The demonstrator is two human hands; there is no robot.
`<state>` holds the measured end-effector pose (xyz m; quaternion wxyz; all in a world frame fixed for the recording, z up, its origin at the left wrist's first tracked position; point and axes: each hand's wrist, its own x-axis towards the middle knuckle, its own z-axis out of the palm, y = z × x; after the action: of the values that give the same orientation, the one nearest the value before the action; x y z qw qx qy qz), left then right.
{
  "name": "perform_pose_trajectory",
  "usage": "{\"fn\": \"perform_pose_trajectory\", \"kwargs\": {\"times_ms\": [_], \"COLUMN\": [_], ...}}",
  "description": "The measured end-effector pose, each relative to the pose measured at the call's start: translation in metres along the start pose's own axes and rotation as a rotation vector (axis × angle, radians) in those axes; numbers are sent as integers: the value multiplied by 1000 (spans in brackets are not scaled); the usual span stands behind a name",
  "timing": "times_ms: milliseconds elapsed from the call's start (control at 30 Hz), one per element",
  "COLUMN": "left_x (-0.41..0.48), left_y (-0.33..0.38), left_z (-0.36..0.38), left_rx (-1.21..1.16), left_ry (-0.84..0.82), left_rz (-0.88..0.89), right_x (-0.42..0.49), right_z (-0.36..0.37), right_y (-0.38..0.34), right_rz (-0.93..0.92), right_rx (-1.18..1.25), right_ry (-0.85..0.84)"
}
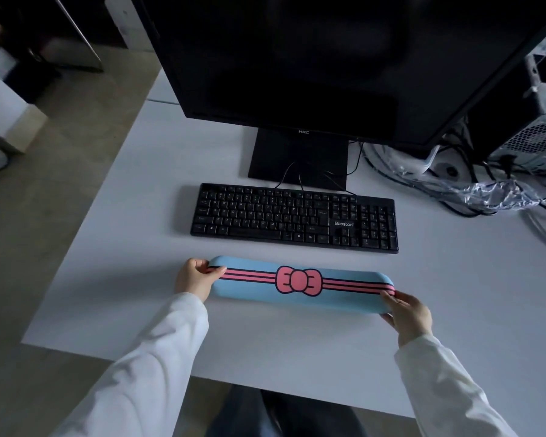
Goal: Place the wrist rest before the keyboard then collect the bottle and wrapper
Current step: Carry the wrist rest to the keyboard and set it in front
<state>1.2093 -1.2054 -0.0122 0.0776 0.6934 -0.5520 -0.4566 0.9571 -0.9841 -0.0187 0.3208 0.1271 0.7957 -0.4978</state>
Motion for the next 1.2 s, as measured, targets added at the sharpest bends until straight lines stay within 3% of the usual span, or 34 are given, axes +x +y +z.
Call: {"fn": "perform_pose_trajectory", "kwargs": {"times_ms": [167, 400, 467, 567, 667, 833, 967, 1200], "left_x": [2, -7, -15, -29, -44, -43, -28, -27], "left_y": [-7, -7, -4, 4, 12, 20, 4, -6], "left_z": [1, 5, 9, 28, 53, 105, 131, 131], "left_rx": [23, 95, 152, 223, 332, 514, 652, 753], "left_ry": [7, 143, 183, 151, 41, 37, 43, 145], "left_rz": [-4, 43, 101, 252, 434, 738, 814, 847], "right_x": [5, -2, -9, -23, -34, -30, -11, -5], "right_z": [0, 0, 5, 22, 46, 100, 124, 109], "right_y": [2, 8, 4, 4, 15, 32, 51, 52], "right_rz": [-32, -157, -209, -477, -705, -1006, -1067, -1164], "right_rx": [-67, -415, -430, -549, -758, -939, -1056, -1020], "right_ry": [9, 117, 169, 204, 118, 48, 87, 104]}}
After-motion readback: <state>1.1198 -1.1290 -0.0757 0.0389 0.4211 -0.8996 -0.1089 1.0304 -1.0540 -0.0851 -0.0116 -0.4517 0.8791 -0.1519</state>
